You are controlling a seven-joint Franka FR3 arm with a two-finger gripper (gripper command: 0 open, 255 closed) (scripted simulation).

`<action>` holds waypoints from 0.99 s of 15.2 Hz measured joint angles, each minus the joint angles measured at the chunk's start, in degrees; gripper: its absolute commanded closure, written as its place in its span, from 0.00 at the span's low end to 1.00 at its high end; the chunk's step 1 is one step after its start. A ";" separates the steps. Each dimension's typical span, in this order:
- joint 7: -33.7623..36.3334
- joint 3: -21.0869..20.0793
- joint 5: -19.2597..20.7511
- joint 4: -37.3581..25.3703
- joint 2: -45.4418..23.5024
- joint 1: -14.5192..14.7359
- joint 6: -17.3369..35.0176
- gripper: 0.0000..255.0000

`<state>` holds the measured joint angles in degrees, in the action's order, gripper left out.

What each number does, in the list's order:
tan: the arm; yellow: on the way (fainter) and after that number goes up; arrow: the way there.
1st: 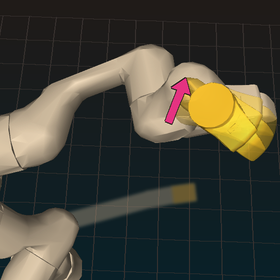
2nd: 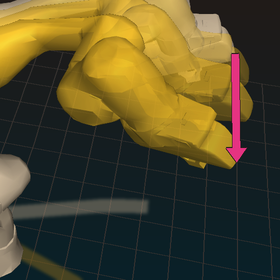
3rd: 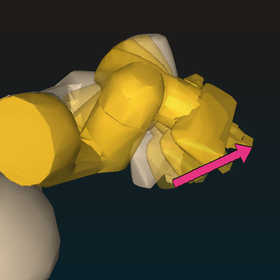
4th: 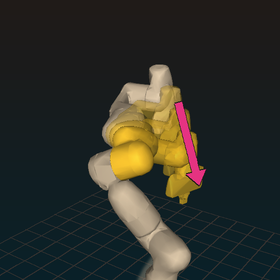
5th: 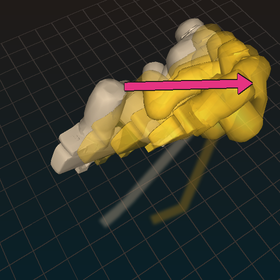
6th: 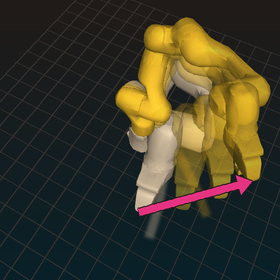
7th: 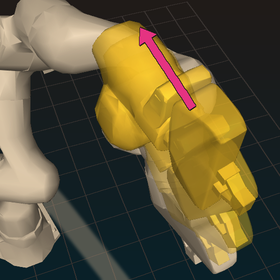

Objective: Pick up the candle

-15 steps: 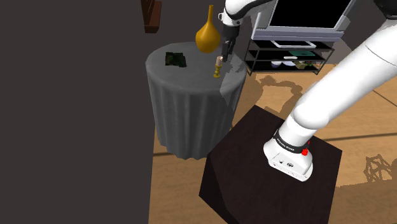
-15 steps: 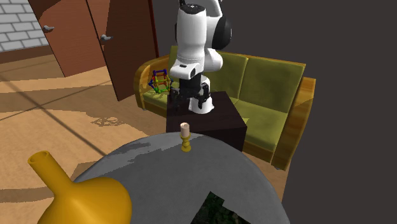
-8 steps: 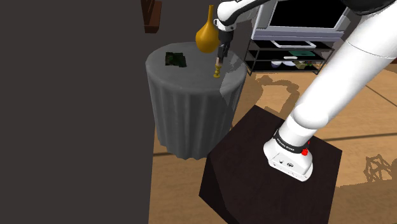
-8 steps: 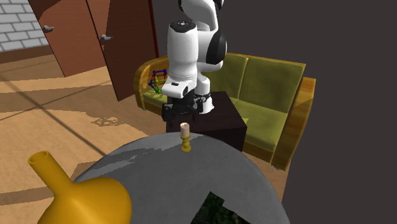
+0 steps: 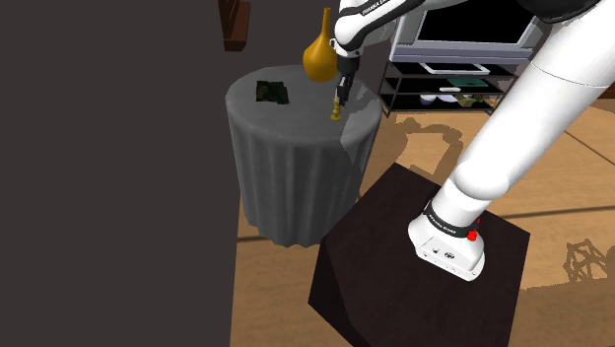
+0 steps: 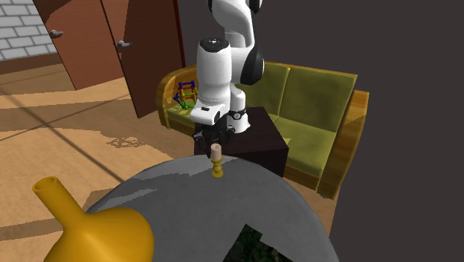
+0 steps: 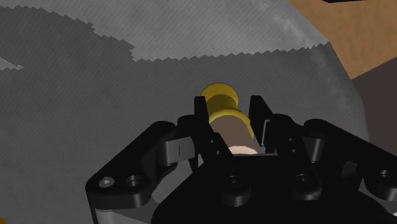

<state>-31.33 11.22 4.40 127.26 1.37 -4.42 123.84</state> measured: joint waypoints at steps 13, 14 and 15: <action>0.07 -0.09 0.18 -1.56 1.51 0.07 -3.05 1.00; 0.06 -0.11 0.19 -2.03 1.75 0.08 -3.76 1.00; -0.05 -0.08 0.22 -2.55 2.00 0.04 -4.52 1.00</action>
<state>-31.38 11.14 4.62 124.71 3.37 -4.38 119.32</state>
